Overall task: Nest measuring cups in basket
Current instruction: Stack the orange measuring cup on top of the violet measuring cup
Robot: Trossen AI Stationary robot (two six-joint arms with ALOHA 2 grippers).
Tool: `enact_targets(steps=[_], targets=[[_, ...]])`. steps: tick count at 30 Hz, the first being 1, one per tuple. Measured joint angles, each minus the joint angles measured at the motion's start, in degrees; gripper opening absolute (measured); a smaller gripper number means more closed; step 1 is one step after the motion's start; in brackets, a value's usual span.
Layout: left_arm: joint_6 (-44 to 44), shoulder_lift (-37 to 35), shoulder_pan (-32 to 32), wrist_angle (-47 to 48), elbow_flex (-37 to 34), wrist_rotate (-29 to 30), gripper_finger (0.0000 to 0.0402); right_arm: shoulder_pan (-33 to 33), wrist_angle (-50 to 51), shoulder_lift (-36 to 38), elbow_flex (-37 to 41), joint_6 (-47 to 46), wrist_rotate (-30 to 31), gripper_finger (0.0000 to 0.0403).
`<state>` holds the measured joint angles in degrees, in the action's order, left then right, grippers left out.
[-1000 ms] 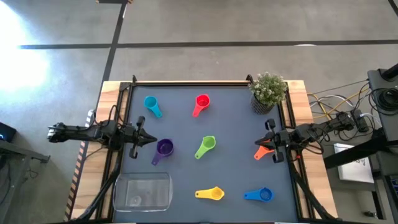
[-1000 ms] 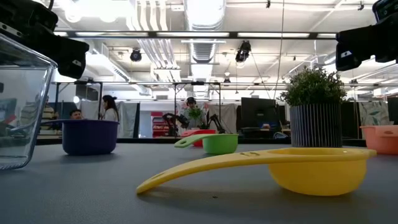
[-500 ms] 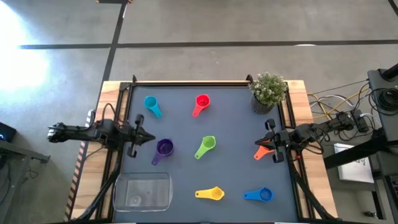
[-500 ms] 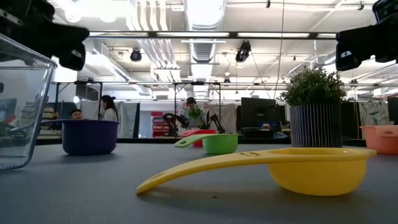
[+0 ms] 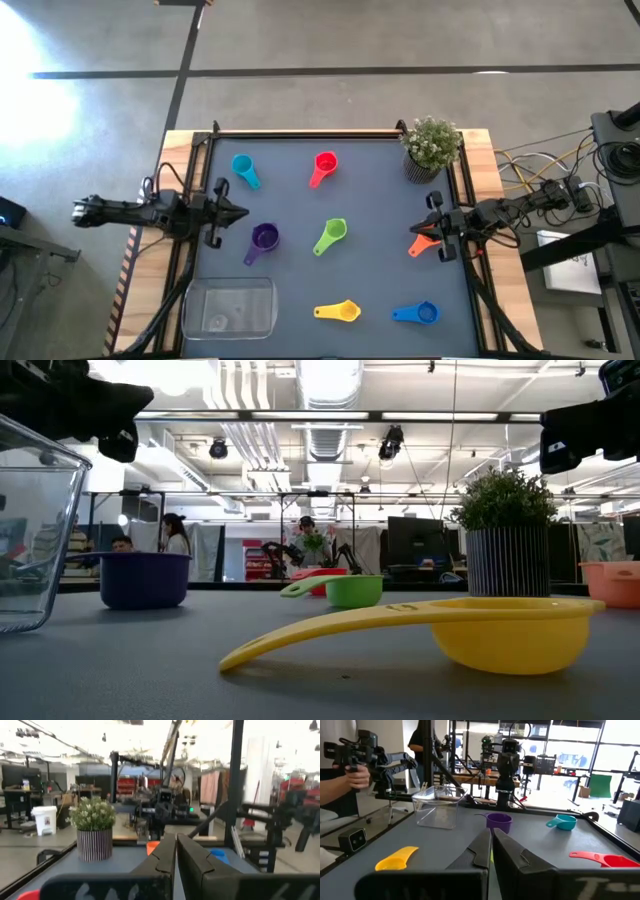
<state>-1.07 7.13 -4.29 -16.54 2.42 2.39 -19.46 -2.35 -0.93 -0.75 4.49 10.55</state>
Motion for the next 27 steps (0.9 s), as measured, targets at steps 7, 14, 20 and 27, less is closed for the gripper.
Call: enact_targets(steps=[7,14,20,27], targets=[[1.03,12.79,0.00,3.48,9.04,0.00,0.0003,0.00,0.00,0.00,0.01,0.00,-0.01,0.0009],[5.35,30.71,0.00,5.52,20.73,0.02,0.0079,0.00,0.00,0.00,-0.01,0.00,-0.02,0.0009],[10.66,45.03,0.06,5.53,29.64,0.15,0.0171,0.00,0.00,0.00,0.01,0.00,-0.02,0.0009],[12.93,60.70,0.07,5.44,38.27,0.15,0.0242,0.01,0.01,0.00,0.01,0.00,-0.01,0.0009]])
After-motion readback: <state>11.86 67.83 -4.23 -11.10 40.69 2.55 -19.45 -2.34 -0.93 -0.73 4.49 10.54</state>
